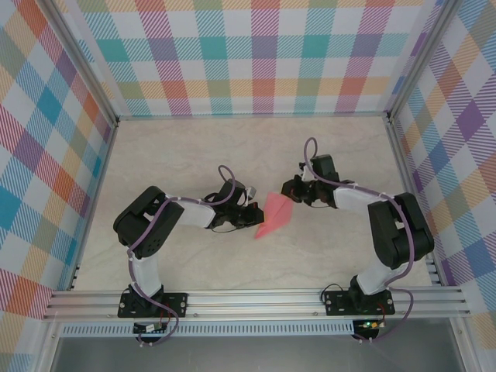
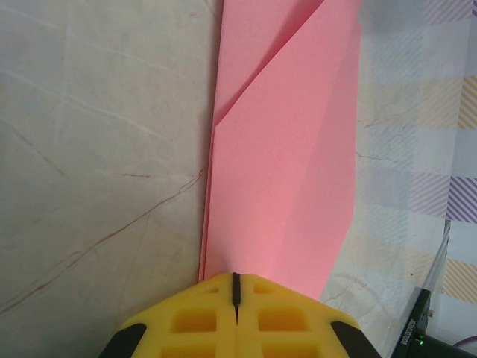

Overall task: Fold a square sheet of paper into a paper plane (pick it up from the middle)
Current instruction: Fourth fold the wing at the center of the table.

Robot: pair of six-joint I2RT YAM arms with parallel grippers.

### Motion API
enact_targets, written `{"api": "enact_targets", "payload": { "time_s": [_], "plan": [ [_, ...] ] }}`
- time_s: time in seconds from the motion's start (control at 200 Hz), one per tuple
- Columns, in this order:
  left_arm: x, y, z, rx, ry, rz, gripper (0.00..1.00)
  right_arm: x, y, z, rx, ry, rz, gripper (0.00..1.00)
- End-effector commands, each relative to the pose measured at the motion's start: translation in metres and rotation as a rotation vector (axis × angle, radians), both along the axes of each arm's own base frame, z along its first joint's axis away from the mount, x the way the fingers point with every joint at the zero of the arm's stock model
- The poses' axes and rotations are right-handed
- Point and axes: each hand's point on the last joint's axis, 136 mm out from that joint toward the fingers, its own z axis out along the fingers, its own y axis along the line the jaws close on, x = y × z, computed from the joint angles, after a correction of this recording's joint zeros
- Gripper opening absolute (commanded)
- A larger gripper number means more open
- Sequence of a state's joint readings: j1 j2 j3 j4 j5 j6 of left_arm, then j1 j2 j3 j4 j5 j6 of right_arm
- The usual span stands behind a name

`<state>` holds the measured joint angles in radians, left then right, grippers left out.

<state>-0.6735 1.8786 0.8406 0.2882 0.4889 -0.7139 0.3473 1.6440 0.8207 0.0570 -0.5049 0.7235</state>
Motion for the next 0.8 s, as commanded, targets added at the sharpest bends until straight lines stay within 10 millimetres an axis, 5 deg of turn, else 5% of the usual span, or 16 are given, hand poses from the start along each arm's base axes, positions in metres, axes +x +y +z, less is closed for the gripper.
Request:
{"api": "enact_targets", "payload": {
  "time_s": [0.0, 0.53, 0.795],
  "plan": [
    [-0.038, 0.061, -0.079, 0.308, 0.181, 0.059, 0.00, -0.025, 0.017, -0.013, 0.052, 0.083, 0.047, 0.06],
    [-0.034, 0.054, -0.070, 0.287, 0.173, 0.047, 0.00, -0.048, 0.024, -0.069, -0.009, 0.243, 0.053, 0.05],
    [-0.025, 0.034, -0.020, 0.188, 0.084, -0.033, 0.00, -0.061, -0.001, -0.100, -0.174, 0.317, 0.012, 0.04]
  ]
}}
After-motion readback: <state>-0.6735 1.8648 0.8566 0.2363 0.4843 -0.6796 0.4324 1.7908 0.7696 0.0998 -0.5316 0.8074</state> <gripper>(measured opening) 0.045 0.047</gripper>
